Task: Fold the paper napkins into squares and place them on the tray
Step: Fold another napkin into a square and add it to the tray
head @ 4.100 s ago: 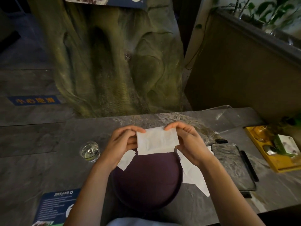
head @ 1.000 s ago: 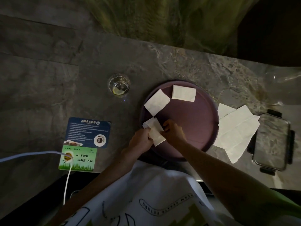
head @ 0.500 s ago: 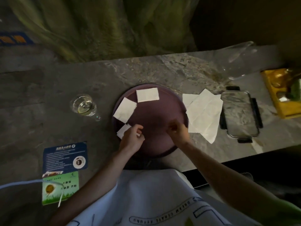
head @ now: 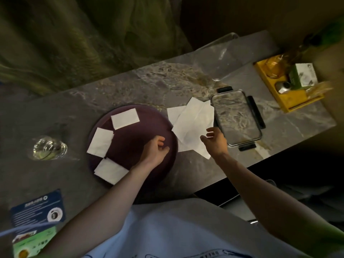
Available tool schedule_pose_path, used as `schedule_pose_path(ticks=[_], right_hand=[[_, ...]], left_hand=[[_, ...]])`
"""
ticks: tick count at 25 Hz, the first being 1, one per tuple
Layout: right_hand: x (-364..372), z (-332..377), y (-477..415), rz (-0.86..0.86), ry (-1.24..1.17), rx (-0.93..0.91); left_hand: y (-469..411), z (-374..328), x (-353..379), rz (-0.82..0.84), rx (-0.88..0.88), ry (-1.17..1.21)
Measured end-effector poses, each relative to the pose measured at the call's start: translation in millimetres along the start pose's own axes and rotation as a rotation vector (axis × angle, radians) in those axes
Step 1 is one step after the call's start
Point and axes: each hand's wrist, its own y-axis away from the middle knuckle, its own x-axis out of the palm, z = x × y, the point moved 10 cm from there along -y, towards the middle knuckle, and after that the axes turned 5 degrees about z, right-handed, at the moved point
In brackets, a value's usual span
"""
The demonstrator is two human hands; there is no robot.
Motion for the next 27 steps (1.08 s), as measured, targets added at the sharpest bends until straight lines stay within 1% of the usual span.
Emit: schedule_pose_path(ticks=[3,6,11,15,22,27], right_hand=[[-16,-10,-23,-0.008,0.051,0.025],[-22,-16,-43,0.017,0.088,0.049],[-27,-25,-71,0.047,0.106,0.085],[-23,-27,-77,0.071,0.118,0.087],[-18,-33,-76,0.057,0.188,0.106],[-18,-36,-73,0.066,0.118,0.132]], left_hand=[[-20,-22,18,-0.002,-0.028,-0.035],[-37,-36,23,-0.048,-0.064,-0.058],[-63,-33,23,-0.152,-0.187,-0.006],[-65,-28,24,-0.236,-0.25,0.065],[-66,-17,30,-0.294,-0.279,0.074],[-65,-19,27,-0.322,-0.282,0.064]])
